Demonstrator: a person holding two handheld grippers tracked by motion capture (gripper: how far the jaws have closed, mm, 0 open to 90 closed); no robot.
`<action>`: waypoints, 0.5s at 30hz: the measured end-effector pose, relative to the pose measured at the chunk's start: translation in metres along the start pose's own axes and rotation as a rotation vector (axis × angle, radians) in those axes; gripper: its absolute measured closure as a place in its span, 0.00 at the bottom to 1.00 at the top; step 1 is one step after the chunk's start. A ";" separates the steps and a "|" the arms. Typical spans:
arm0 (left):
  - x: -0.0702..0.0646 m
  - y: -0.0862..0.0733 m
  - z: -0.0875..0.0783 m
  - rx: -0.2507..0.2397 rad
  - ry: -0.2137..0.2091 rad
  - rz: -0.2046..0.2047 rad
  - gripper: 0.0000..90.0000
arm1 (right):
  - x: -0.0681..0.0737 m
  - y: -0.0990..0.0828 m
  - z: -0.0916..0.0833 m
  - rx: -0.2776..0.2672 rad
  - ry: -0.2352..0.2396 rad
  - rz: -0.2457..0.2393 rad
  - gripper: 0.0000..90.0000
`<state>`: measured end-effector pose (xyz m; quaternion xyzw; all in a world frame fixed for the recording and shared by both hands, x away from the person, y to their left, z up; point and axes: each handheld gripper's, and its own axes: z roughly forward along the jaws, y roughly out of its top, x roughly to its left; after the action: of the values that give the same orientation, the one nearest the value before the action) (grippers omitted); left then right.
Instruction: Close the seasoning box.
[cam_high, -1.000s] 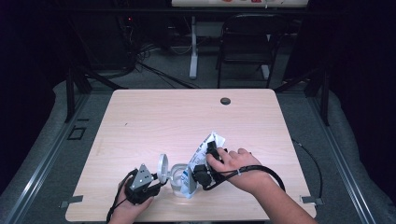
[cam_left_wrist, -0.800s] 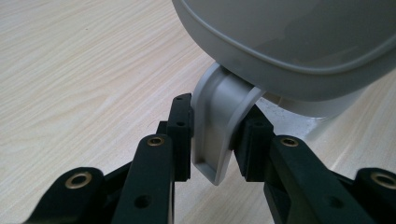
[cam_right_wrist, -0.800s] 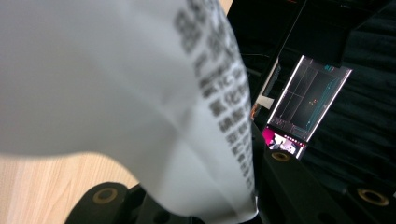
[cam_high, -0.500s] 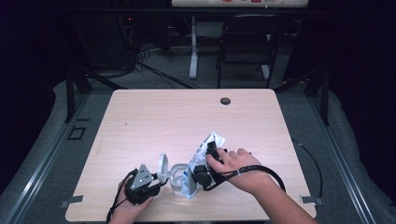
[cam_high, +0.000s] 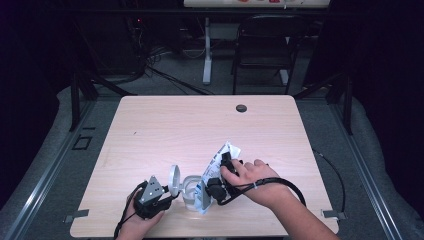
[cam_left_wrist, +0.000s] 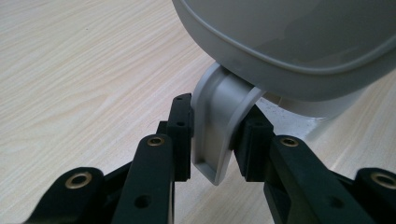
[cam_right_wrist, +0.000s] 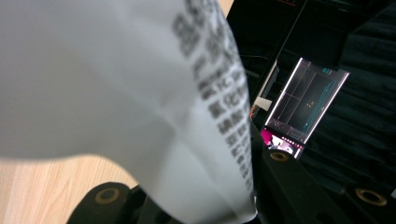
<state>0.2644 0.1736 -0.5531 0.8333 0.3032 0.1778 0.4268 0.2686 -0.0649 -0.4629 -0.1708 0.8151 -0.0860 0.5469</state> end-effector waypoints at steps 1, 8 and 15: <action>0.000 0.000 0.000 0.000 0.000 0.000 0.79 | 0.000 0.000 0.000 0.000 -0.001 0.000 0.89; 0.000 0.000 0.000 0.000 0.000 0.000 0.79 | 0.001 -0.001 0.000 0.001 0.000 0.001 0.89; 0.000 0.000 0.000 -0.001 0.001 0.001 0.79 | 0.001 -0.001 0.000 -0.001 -0.002 -0.003 0.89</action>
<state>0.2645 0.1735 -0.5532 0.8331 0.3031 0.1784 0.4269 0.2682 -0.0659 -0.4634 -0.1722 0.8143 -0.0861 0.5475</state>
